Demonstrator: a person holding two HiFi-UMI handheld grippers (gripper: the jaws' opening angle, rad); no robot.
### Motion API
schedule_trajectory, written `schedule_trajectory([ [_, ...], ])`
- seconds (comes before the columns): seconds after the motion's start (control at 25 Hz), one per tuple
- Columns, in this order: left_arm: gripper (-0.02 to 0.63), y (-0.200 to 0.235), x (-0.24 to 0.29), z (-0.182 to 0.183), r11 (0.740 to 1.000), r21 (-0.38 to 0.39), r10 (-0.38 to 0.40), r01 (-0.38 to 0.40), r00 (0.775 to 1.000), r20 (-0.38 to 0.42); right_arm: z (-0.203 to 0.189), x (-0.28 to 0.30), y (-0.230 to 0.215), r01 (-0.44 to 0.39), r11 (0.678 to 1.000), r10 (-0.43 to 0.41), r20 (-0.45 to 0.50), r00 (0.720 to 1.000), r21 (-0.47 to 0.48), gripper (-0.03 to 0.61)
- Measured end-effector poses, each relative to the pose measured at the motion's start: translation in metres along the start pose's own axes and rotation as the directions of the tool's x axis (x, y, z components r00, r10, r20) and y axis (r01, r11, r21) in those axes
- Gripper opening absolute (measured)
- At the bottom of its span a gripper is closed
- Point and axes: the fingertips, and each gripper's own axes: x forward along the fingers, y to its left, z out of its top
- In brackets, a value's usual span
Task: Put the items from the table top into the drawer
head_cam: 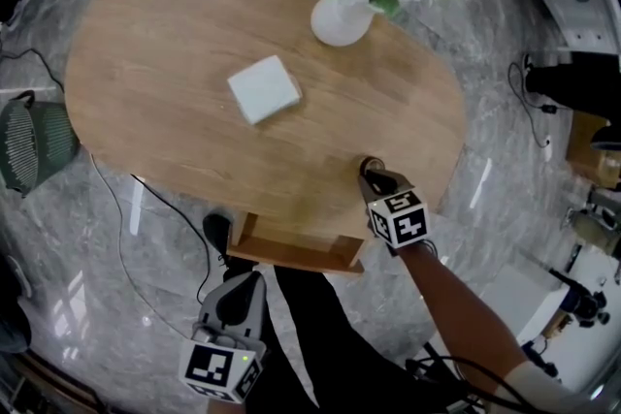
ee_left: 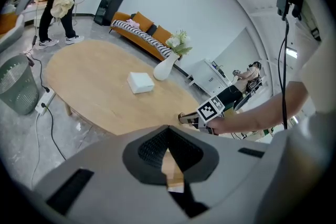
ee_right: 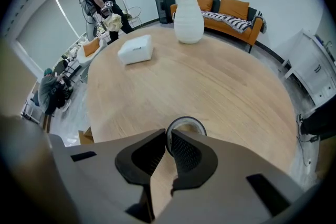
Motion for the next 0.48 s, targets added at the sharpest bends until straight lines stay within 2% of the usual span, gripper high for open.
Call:
schedule_trajectory([
  [0.48,0.002,0.007,-0.013,-0.023,0.999,0.014,-0.035,0.035,0.999,-0.012,-0.022,-0.010,0.042,-0.013,0.999,0.012,0.012,1.000,0.040,0.058],
])
